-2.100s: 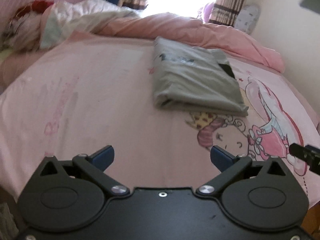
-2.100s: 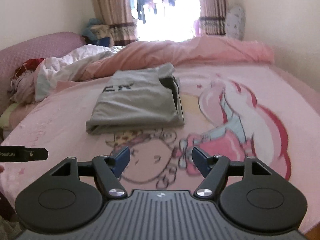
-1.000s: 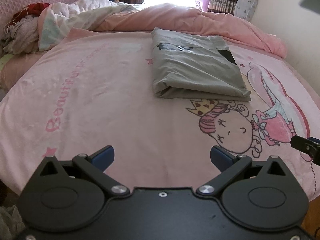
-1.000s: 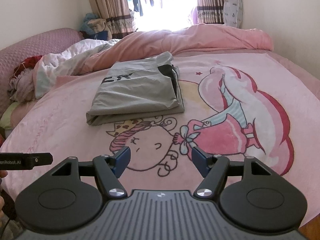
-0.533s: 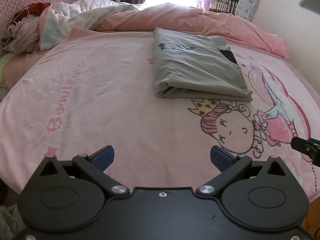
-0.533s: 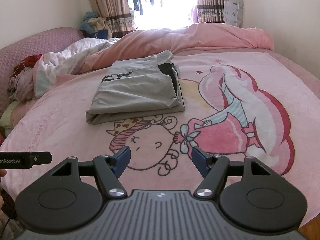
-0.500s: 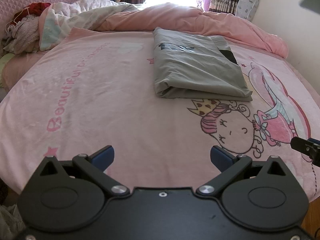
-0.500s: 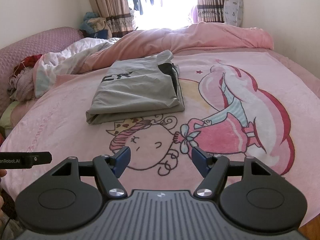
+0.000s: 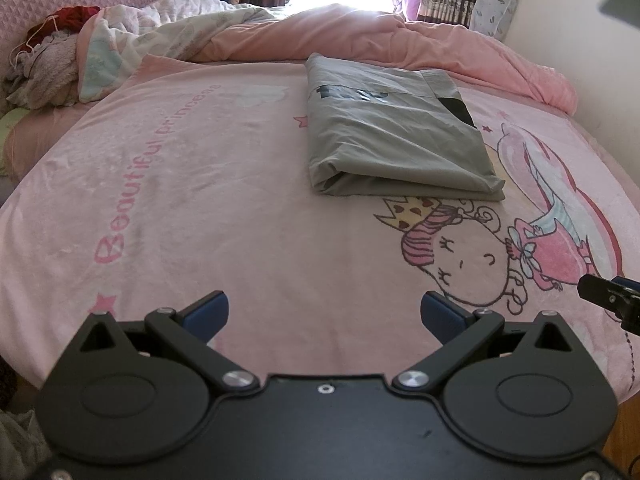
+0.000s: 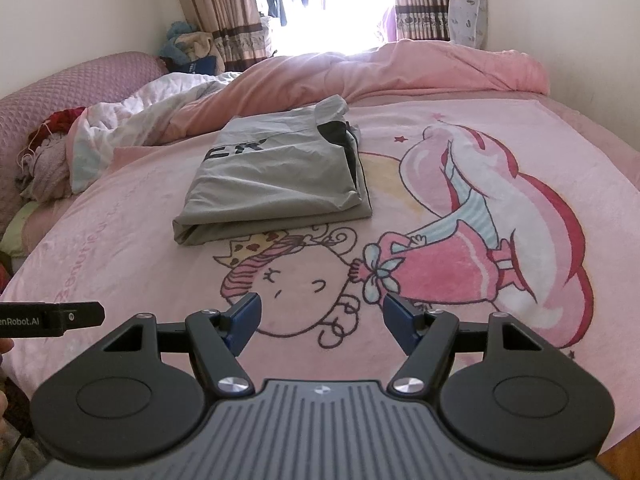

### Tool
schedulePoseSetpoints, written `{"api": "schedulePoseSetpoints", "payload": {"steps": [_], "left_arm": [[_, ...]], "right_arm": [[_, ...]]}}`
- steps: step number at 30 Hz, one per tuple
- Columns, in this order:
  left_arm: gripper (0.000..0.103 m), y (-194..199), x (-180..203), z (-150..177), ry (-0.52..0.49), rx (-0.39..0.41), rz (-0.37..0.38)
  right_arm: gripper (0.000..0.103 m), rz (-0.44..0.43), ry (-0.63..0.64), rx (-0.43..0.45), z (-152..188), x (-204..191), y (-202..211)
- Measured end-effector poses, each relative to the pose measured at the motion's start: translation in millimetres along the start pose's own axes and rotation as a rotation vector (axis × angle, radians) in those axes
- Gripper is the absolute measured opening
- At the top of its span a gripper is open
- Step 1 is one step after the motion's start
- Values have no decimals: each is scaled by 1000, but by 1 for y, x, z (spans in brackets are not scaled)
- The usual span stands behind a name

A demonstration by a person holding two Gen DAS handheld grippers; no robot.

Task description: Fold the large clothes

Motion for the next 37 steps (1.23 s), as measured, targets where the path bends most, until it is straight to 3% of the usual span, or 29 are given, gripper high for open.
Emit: {"api": "schedulePoseSetpoints", "payload": {"steps": [37], "left_arm": [[103, -1, 2, -6, -2, 2, -5]], "right_arm": [[82, -4, -6, -10, -6, 7, -2]]}}
Point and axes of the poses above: each gripper's, at about its wrist camera, not at the fingertips, and y roughly against the way its jaws point, x to its right, z to its underside, the point moved 3 cm from there along -y, roughly the way its jaws point, and after that the axes turned 15 degrees about -x, right-handed, at the moved point
